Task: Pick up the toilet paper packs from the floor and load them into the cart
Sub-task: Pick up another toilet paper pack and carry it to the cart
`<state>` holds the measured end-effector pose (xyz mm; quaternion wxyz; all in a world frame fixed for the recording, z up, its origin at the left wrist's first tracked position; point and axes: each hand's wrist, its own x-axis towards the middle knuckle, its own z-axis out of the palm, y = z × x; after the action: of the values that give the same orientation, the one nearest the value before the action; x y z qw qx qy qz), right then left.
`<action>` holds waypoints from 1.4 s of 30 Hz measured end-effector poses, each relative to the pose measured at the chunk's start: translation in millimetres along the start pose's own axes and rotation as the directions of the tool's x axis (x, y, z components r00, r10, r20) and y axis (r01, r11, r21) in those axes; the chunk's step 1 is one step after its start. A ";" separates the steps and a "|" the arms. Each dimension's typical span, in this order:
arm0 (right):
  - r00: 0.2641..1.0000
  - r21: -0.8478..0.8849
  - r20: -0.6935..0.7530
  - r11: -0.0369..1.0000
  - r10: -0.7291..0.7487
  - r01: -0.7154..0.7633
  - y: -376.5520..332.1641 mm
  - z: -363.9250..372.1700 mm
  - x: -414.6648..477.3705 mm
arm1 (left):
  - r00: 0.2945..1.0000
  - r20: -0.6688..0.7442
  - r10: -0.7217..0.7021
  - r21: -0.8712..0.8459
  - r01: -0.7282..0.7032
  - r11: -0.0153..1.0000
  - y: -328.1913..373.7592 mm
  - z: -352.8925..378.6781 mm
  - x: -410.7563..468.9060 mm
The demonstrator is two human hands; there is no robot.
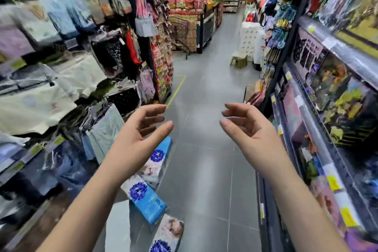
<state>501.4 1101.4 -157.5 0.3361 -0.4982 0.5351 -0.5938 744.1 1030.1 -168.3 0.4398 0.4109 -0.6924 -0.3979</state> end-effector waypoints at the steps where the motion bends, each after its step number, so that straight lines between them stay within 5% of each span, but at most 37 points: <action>1: 1.000 0.007 0.017 1.000 0.004 -0.004 2.9 -5.5 14.0 | 1.000 -0.014 -0.014 0.002 0.014 1.000 1.6 6.3 7.4; 25: 0.952 -0.101 0.305 0.994 -0.017 0.050 71.6 -22.7 323.5 | 0.961 -0.260 -0.098 -0.044 0.090 0.995 -63.6 43.4 270.3; 33: 0.911 -0.077 0.401 0.987 -0.102 0.144 82.5 34.5 473.0 | 0.894 -0.411 -0.176 -0.084 0.155 0.984 -117.9 -17.9 376.8; 42: 0.812 0.027 0.579 0.996 -0.081 0.080 121.9 141.6 569.1 | 0.851 -0.484 -0.202 -0.031 0.215 0.976 -158.4 -52.8 432.7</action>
<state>461.8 503.7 -153.5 0.4577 -0.6771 0.3854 -0.4284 709.0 567.7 -175.1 0.5483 0.5752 -0.5164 -0.3193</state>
